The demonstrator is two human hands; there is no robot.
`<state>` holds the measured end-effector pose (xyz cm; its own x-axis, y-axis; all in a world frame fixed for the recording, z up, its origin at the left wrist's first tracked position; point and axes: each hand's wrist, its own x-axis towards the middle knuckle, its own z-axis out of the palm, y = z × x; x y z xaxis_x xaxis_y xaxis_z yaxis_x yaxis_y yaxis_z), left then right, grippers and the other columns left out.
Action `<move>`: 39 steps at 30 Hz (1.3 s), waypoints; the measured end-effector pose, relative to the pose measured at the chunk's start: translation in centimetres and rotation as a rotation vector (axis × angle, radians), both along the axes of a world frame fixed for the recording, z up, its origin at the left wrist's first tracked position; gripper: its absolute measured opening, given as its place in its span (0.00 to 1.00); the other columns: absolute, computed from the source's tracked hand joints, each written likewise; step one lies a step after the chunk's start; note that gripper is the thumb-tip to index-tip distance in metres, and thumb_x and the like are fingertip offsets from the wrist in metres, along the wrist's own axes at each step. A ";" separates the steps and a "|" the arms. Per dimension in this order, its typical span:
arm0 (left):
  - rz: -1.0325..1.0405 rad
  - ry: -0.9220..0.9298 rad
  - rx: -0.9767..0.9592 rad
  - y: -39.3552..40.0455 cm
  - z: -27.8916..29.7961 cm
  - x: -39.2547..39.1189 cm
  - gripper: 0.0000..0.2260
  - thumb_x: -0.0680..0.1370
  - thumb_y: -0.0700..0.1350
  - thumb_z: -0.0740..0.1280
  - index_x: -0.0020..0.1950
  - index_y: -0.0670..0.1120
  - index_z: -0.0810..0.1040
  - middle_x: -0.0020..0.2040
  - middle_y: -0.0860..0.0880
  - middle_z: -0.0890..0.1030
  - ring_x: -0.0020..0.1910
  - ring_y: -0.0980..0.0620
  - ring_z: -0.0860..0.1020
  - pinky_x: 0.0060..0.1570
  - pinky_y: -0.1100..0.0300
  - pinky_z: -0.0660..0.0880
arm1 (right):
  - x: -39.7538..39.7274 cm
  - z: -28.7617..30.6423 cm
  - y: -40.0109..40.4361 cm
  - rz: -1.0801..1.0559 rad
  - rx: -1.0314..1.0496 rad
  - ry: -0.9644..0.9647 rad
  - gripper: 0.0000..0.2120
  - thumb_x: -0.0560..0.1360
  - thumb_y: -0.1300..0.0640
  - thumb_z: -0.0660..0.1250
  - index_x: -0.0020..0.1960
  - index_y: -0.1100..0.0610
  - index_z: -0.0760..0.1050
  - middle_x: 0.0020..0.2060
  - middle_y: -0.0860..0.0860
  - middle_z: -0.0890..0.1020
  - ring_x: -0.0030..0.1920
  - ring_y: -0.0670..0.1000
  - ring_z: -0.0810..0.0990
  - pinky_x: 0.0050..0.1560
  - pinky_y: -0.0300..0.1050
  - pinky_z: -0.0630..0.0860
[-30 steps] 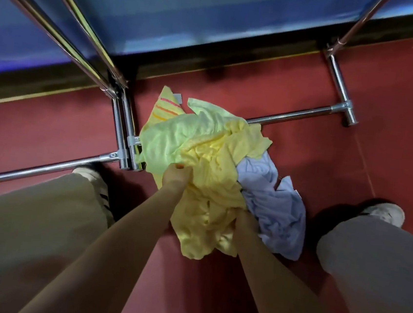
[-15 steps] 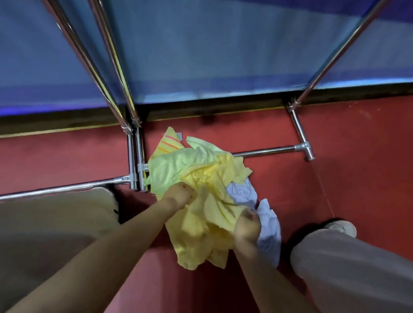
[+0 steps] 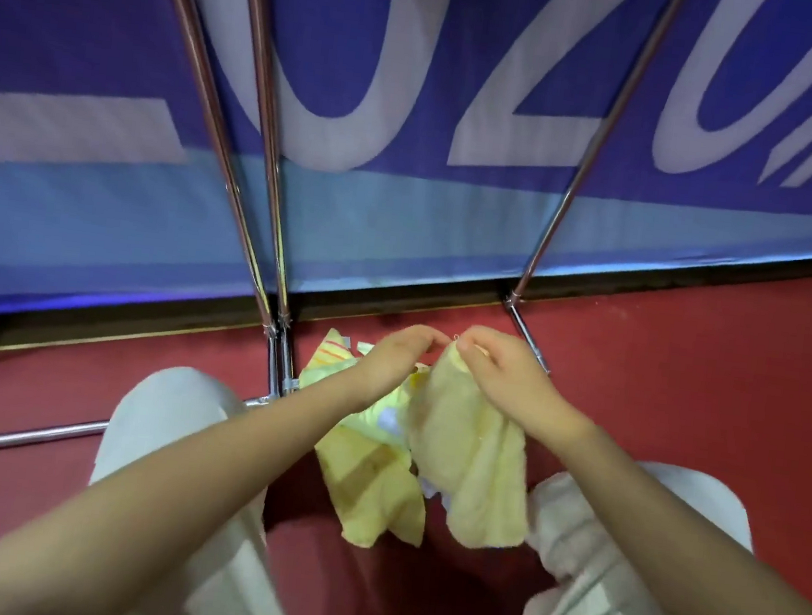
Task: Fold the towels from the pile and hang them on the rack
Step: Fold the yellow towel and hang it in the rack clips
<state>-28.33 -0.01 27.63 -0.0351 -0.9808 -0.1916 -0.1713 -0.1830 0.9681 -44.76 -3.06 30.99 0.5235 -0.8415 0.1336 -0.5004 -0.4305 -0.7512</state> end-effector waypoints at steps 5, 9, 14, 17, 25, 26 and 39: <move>0.041 0.120 0.055 3.7 -0.2 -1.0 0.14 0.82 0.47 0.55 0.56 0.48 0.80 0.59 0.48 0.80 0.59 0.50 0.77 0.61 0.56 0.73 | 0.2 2.6 1.9 0.088 0.049 -0.030 0.14 0.78 0.64 0.62 0.38 0.48 0.73 0.35 0.41 0.77 0.39 0.34 0.75 0.46 0.32 0.69; 0.052 0.132 0.072 5.5 -0.2 -1.7 0.12 0.81 0.48 0.57 0.47 0.51 0.79 0.46 0.55 0.80 0.47 0.57 0.77 0.52 0.61 0.73 | 0.1 2.0 3.0 0.113 0.062 0.003 0.13 0.78 0.65 0.62 0.38 0.51 0.74 0.35 0.42 0.78 0.39 0.34 0.75 0.45 0.31 0.68; 0.091 0.103 0.007 6.6 -0.5 -2.6 0.13 0.82 0.49 0.61 0.39 0.51 0.77 0.37 0.56 0.76 0.37 0.60 0.72 0.39 0.68 0.70 | -1.9 -0.4 3.5 -0.003 0.115 -0.043 0.09 0.78 0.62 0.64 0.40 0.54 0.76 0.37 0.45 0.79 0.40 0.39 0.75 0.45 0.33 0.69; 0.068 0.077 -0.025 6.9 -1.0 -2.5 0.17 0.81 0.46 0.64 0.31 0.54 0.75 0.30 0.60 0.73 0.32 0.63 0.70 0.38 0.66 0.67 | -2.9 -2.5 4.4 -0.077 0.196 -0.077 0.11 0.78 0.57 0.66 0.36 0.51 0.75 0.33 0.46 0.76 0.35 0.41 0.72 0.40 0.36 0.68; 0.396 0.030 -0.030 6.1 0.2 0.3 0.09 0.80 0.44 0.64 0.50 0.46 0.83 0.46 0.51 0.83 0.47 0.54 0.80 0.50 0.61 0.75 | -0.6 -4.5 5.2 -0.063 0.128 0.009 0.13 0.79 0.54 0.64 0.37 0.55 0.70 0.29 0.46 0.70 0.33 0.47 0.67 0.37 0.43 0.64; 0.443 0.029 -0.035 6.0 0.4 0.8 0.09 0.80 0.45 0.64 0.48 0.49 0.84 0.47 0.51 0.84 0.50 0.52 0.80 0.53 0.58 0.76 | -0.6 -4.8 5.2 -0.064 0.139 0.003 0.13 0.79 0.54 0.64 0.36 0.54 0.69 0.29 0.46 0.70 0.33 0.46 0.67 0.37 0.43 0.63; 0.653 0.055 0.027 9.1 -0.1 5.8 0.07 0.79 0.47 0.65 0.45 0.51 0.83 0.47 0.52 0.83 0.52 0.50 0.79 0.57 0.51 0.75 | -1.0 -6.0 5.6 -0.345 0.605 -0.375 0.12 0.81 0.60 0.58 0.51 0.67 0.77 0.43 0.60 0.81 0.44 0.51 0.77 0.47 0.45 0.73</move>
